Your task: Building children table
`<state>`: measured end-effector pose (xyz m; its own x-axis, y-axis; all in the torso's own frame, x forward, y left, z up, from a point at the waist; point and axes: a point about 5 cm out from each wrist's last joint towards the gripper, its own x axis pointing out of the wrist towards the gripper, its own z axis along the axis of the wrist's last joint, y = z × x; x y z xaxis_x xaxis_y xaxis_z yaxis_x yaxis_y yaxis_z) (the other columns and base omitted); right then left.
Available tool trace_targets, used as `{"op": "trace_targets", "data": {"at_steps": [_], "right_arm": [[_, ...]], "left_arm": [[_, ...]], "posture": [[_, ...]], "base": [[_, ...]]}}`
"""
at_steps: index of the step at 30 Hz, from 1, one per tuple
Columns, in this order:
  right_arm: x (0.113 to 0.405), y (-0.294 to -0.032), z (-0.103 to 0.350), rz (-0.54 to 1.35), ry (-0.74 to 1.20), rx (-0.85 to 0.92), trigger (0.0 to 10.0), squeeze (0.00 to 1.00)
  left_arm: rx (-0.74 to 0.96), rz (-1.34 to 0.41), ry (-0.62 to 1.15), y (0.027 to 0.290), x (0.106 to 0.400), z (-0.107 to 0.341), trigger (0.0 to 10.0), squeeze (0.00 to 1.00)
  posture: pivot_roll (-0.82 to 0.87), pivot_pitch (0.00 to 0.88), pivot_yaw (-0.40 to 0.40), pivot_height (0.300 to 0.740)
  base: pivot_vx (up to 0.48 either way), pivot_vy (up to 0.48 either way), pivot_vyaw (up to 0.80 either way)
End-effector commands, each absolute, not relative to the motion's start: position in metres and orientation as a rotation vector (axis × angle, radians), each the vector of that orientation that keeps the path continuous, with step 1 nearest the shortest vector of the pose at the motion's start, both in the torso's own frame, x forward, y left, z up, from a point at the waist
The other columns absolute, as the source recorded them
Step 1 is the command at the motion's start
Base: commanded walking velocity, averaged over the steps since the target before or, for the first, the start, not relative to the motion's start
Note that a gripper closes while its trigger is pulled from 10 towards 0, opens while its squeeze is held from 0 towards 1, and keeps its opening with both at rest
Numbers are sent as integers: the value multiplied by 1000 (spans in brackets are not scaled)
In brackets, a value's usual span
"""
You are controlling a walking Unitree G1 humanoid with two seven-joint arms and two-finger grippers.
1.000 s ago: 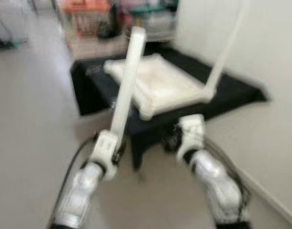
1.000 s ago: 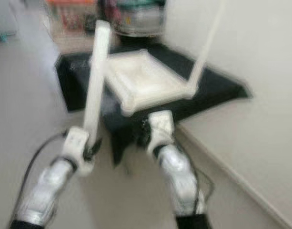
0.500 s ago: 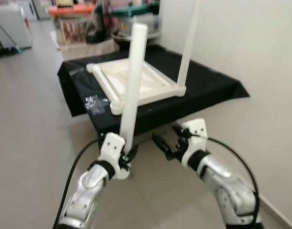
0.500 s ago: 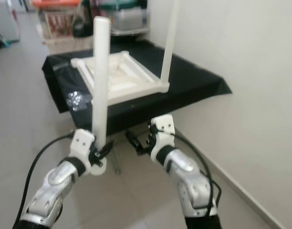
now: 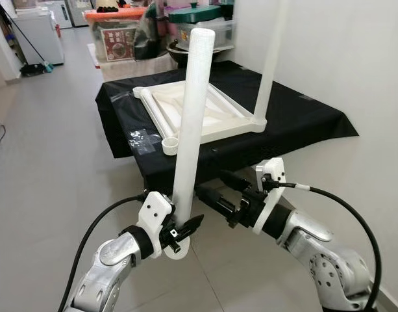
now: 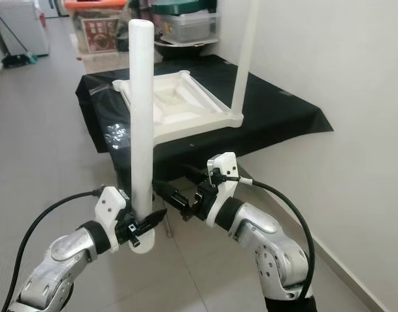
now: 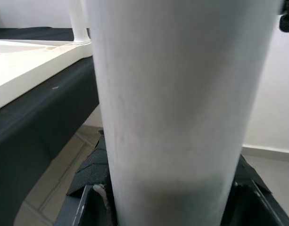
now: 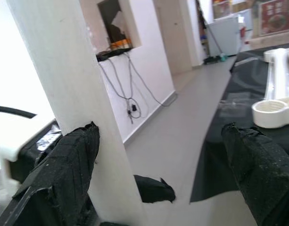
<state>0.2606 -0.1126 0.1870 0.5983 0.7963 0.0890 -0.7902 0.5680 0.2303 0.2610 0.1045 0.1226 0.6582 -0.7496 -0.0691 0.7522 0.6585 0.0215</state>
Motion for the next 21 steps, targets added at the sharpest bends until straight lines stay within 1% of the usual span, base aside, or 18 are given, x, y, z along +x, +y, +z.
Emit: {"op": "trace_targets", "data": {"at_steps": [1, 5, 11, 17, 20, 21], "right_arm": [[253, -100, 187, 1023, 34, 265, 10000, 0], [244, -97, 187, 1094, 42, 271, 10000, 0], [237, -97, 185, 1139, 45, 248, 10000, 0], [236, -95, 184, 1147, 47, 236, 10000, 0], [237, -91, 180, 1149, 61, 208, 10000, 0], [237, -91, 180, 1149, 61, 208, 10000, 0]], "left_arm": [[56, -925, 54, 97, 257, 126, 10000, 0], [52, -976, 66, 96, 257, 126, 10000, 0], [53, -1018, 90, 99, 255, 125, 10000, 0], [51, -1031, 92, 97, 254, 125, 10000, 0], [67, -1108, 104, 92, 246, 125, 10000, 0], [67, -1108, 104, 92, 246, 125, 10000, 0]], "posture": [[-51, 0, -13, 740], [-56, 0, -8, 740], [-58, 0, -4, 740], [-58, 0, -4, 740], [-54, 0, -4, 740], [-54, 0, -4, 740]], "base": [[0, 0, 0], [0, 0, 0], [0, 0, 0], [0, 0, 0], [0, 0, 0], [0, 0, 0]]}}
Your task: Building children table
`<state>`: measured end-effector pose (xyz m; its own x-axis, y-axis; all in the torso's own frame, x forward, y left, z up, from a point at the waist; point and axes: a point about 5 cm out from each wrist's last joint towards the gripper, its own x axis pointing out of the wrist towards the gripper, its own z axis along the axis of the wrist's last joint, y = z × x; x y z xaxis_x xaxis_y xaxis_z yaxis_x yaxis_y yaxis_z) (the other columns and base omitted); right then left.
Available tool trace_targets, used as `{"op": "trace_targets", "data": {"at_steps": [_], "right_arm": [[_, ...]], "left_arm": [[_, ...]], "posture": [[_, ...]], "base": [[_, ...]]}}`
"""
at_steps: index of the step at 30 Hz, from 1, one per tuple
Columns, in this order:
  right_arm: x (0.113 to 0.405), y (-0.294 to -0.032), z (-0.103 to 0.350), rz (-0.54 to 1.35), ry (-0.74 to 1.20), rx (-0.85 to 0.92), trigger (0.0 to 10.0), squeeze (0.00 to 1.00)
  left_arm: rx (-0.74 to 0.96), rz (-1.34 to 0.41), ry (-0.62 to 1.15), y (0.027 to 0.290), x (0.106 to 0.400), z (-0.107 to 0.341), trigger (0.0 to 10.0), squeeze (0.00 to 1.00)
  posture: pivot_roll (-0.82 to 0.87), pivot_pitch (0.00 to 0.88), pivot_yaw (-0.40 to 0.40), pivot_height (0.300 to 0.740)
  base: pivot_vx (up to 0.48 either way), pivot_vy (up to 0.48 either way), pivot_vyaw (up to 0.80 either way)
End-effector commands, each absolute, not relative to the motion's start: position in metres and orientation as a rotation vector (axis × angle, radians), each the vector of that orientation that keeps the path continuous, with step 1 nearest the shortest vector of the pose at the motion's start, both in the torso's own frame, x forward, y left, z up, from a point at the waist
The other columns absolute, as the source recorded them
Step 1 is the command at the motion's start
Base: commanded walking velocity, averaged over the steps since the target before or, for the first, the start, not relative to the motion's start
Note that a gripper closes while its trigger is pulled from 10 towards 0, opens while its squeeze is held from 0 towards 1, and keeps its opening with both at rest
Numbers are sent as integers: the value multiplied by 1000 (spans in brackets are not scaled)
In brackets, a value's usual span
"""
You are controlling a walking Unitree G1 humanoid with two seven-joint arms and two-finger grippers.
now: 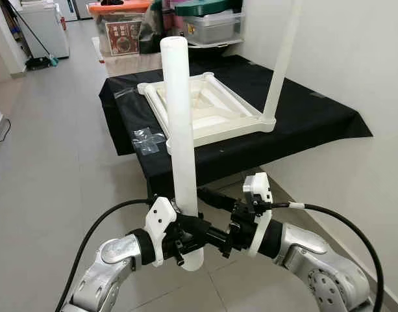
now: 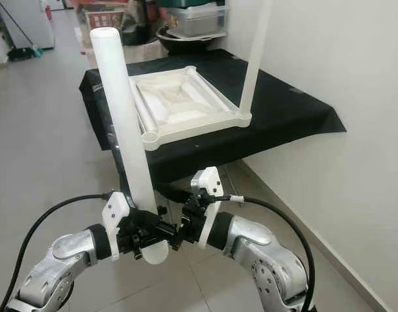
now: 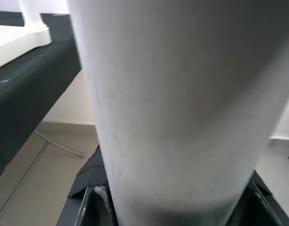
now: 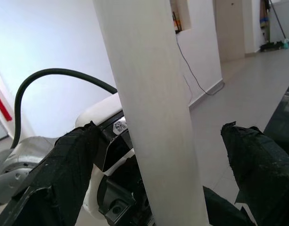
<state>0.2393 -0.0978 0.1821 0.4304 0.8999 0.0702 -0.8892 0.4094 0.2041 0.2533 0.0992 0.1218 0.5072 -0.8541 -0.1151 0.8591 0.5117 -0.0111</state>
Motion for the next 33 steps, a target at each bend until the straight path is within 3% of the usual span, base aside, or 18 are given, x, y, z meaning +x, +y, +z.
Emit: {"op": "trace_targets", "data": {"at_steps": [1, 5, 8, 14, 15, 16, 17, 23, 31, 32, 33], "right_arm": [[237, -91, 180, 1149, 61, 208, 10000, 0], [239, -87, 176, 1150, 74, 184, 10000, 0], [241, -83, 174, 1165, 79, 183, 10000, 0], [242, -79, 173, 1174, 77, 205, 10000, 0], [242, -78, 172, 1169, 77, 219, 7490, 0], [242, -78, 172, 1169, 77, 219, 7490, 0], [242, -78, 171, 1161, 75, 240, 0, 0], [241, -79, 170, 1154, 66, 295, 0, 0], [245, -87, 173, 1097, 52, 417, 0, 0], [246, -87, 173, 1079, 51, 437, 0, 0], [247, -86, 173, 1064, 52, 449, 0, 0]], "left_arm": [[67, -1108, 104, 92, 246, 125, 10000, 0], [101, -1213, 112, 89, 237, 127, 10000, 0], [149, -1393, 124, 87, 222, 133, 10000, 0], [185, -1480, 133, 87, 215, 135, 10000, 0], [191, -1488, 135, 87, 214, 136, 10000, 0], [191, -1488, 135, 87, 214, 136, 10000, 0], [196, -1487, 135, 87, 215, 136, 10000, 0], [202, -1484, 136, 88, 216, 136, 10000, 0], [227, -1336, 110, 93, 234, 131, 10000, 0], [189, -1250, 55, 94, 245, 136, 10000, 337], [170, -1170, 21, 97, 255, 141, 10000, 1000]], "posture": [[-54, 0, -4, 740], [-49, 0, -7, 740], [-49, 0, -7, 740], [-46, 0, -1, 740], [-47, 0, 0, 740], [-47, 0, 0, 740], [-47, 0, 0, 740], [-50, 0, 1, 740], [-54, 0, -3, 740], [-54, 0, -3, 740], [-58, 0, -1, 740]], "base": [[0, 0, 0], [0, 0, 0], [0, 0, 0], [0, 0, 0], [0, 0, 0], [0, 0, 0], [0, 0, 0], [0, 0, 0], [0, 0, 0], [0, 0, 0], [0, 0, 0]]}}
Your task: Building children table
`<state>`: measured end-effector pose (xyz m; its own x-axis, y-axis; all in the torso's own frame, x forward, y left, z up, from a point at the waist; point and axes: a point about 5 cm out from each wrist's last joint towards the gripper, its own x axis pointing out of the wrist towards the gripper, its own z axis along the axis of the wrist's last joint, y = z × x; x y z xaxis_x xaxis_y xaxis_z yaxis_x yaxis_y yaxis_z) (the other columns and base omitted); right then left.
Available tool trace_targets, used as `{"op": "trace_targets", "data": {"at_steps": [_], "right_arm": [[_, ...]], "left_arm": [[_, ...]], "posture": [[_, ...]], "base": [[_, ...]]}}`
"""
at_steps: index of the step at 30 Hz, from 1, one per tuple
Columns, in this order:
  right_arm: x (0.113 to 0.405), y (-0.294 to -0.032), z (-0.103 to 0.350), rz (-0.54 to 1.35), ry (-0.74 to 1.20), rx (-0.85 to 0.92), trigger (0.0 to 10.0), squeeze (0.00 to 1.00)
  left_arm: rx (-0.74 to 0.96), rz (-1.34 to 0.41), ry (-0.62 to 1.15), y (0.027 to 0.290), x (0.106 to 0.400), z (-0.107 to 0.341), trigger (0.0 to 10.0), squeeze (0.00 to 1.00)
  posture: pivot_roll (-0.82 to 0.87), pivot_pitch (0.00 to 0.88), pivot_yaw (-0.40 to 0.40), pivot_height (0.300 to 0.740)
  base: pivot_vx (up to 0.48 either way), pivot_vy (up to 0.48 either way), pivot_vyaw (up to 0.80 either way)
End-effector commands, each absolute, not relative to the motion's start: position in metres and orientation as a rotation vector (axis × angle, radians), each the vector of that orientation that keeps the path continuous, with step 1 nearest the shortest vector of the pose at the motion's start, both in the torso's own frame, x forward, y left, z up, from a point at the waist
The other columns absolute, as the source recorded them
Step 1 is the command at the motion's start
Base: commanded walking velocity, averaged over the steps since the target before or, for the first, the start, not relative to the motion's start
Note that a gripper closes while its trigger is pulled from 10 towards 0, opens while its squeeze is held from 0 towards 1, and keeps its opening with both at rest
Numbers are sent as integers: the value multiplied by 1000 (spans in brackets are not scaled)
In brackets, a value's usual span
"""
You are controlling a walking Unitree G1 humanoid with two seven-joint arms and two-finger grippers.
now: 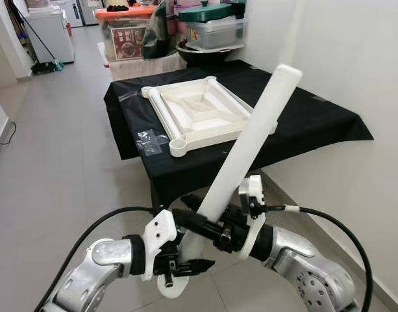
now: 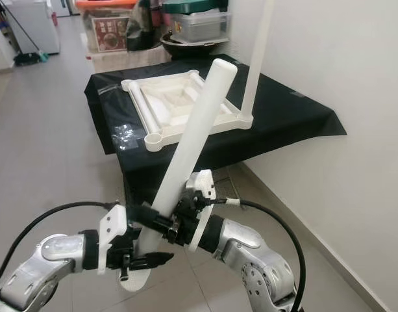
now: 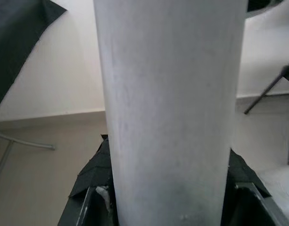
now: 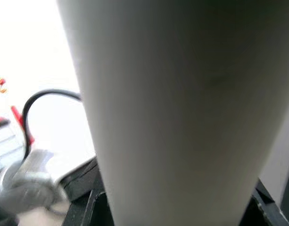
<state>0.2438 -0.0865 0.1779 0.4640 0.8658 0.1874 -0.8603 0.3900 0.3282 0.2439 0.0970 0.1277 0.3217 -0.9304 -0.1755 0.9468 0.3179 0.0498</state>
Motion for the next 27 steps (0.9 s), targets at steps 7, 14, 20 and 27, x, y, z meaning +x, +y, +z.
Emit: {"op": "trace_targets", "data": {"at_steps": [7, 14, 20, 27], "right_arm": [[251, -86, 172, 1010, 49, 467, 0, 0], [278, -115, 182, 800, -10, 420, 0, 0], [290, -134, 185, 709, -24, 389, 0, 0], [333, -215, 229, 212, -162, 249, 0, 0]], "left_arm": [[133, -1056, -22, 103, 270, 150, 10000, 1000], [46, -1120, -17, 123, 254, 163, 10000, 1000], [51, -1147, 6, 131, 246, 164, 10000, 682], [81, -886, -18, 162, 251, 165, 10000, 0]], "posture": [[-58, 0, -1, 740], [-57, 0, -1, 740], [-48, 0, -9, 740], [-34, 0, -16, 740]], "base": [[0, 0, 0], [0, 0, 0], [0, 0, 0], [0, 0, 0]]}}
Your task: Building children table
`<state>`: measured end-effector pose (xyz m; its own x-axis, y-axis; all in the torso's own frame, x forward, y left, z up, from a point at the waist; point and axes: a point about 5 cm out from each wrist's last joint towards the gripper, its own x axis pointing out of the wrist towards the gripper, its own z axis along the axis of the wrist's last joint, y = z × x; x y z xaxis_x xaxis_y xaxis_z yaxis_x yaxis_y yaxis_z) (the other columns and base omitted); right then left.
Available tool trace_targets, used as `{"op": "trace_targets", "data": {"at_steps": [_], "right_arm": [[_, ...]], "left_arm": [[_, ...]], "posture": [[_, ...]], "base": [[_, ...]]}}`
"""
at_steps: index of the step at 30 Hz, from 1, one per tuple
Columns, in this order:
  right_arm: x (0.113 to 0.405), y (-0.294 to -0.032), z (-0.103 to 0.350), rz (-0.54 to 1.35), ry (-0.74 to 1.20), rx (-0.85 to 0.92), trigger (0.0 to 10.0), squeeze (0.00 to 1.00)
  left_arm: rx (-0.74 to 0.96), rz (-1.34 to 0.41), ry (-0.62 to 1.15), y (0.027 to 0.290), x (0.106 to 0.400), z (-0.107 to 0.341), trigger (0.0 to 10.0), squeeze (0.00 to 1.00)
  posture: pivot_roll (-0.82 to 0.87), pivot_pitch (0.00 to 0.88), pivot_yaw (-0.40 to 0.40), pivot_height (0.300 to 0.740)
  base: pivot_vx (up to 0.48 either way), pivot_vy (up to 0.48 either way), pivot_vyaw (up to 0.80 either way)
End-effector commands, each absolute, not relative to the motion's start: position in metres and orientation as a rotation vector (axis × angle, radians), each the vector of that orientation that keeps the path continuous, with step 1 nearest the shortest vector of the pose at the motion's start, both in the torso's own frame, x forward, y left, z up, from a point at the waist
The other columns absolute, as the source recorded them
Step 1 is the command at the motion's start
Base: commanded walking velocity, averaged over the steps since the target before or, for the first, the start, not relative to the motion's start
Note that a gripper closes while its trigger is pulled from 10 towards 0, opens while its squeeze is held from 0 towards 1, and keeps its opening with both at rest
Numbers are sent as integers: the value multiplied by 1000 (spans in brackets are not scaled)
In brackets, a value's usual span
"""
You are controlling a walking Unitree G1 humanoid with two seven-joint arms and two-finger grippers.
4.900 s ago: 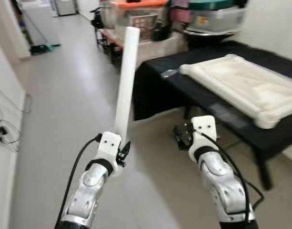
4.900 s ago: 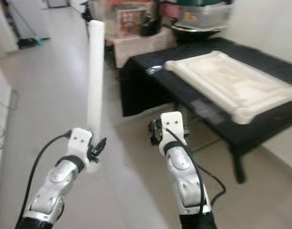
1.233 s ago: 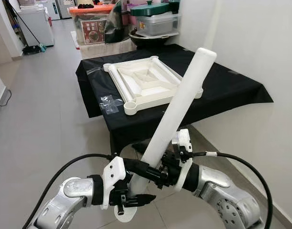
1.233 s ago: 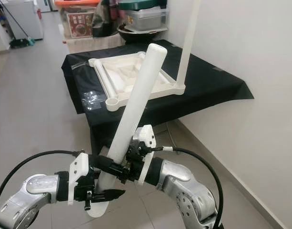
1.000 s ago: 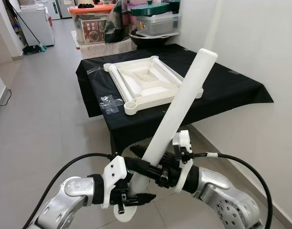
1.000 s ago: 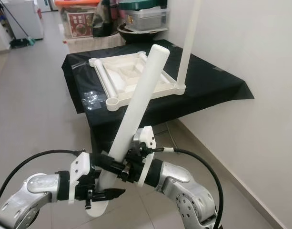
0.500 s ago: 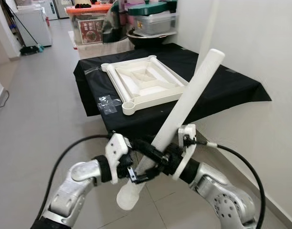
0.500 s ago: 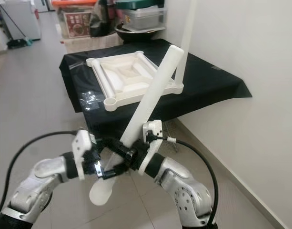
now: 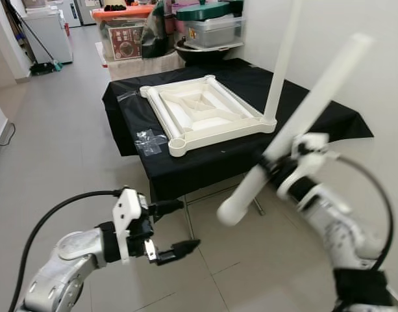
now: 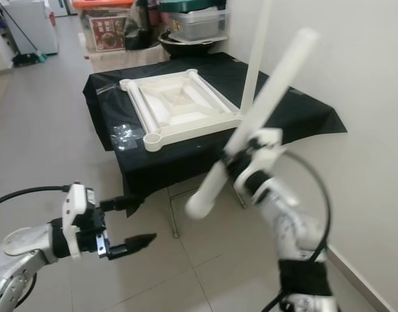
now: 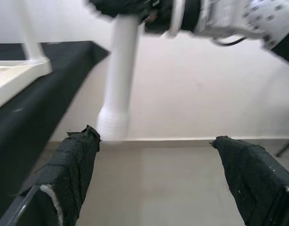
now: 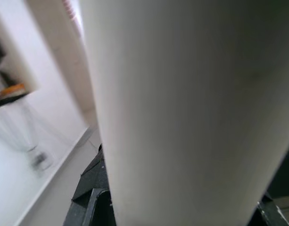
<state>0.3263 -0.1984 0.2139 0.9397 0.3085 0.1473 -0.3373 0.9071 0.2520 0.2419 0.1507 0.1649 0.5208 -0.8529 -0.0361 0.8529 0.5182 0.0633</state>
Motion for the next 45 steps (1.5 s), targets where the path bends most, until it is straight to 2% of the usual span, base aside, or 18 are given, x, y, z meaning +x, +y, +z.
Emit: {"op": "trace_targets", "data": {"at_steps": [1, 6, 7, 11, 13, 14, 15, 16, 22, 45], "right_arm": [[337, -226, 244, 150, -215, 259, 0, 0], [338, -232, 254, 116, -249, 272, 0, 0], [339, -234, 269, 111, -298, 333, 0, 0], [338, -231, 280, 140, -335, 385, 0, 0], [337, -223, 286, 184, -355, 422, 0, 0], [335, -208, 287, 260, -358, 460, 0, 0], [335, -208, 287, 260, -358, 460, 0, 0], [333, -197, 285, 317, -351, 491, 0, 0], [321, -160, 275, 524, -312, 513, 0, 0], [312, -147, 268, 617, -265, 544, 0, 0]], "left_arm": [[97, -785, -6, 167, 257, 160, 10000, 0], [111, -725, 6, 171, 261, 156, 10000, 0], [134, -689, 48, 170, 261, 145, 10000, 0], [146, -681, 80, 167, 259, 137, 10000, 0], [156, -677, 103, 165, 258, 131, 10000, 0], [155, -678, 119, 164, 256, 128, 10000, 0], [155, -678, 119, 164, 256, 128, 10000, 0], [153, -680, 125, 164, 255, 127, 10000, 0], [147, -681, 131, 165, 253, 127, 10000, 0], [123, -679, 147, 162, 251, 120, 10000, 0]], "posture": [[-34, 0, -16, 740], [-25, 0, -17, 740], [-36, 0, -12, 740], [-36, 0, -12, 740], [-36, 0, -12, 740], [-32, 0, -12, 740], [-32, 0, -12, 740], [-32, 0, -12, 740], [-28, 0, -9, 740], [-25, 0, -11, 740]], "base": [[0, 0, 0], [0, 0, 0], [0, 0, 0], [0, 0, 0], [0, 0, 0], [0, 0, 0], [0, 0, 0], [0, 0, 0], [0, 0, 0], [0, 0, 0]]}}
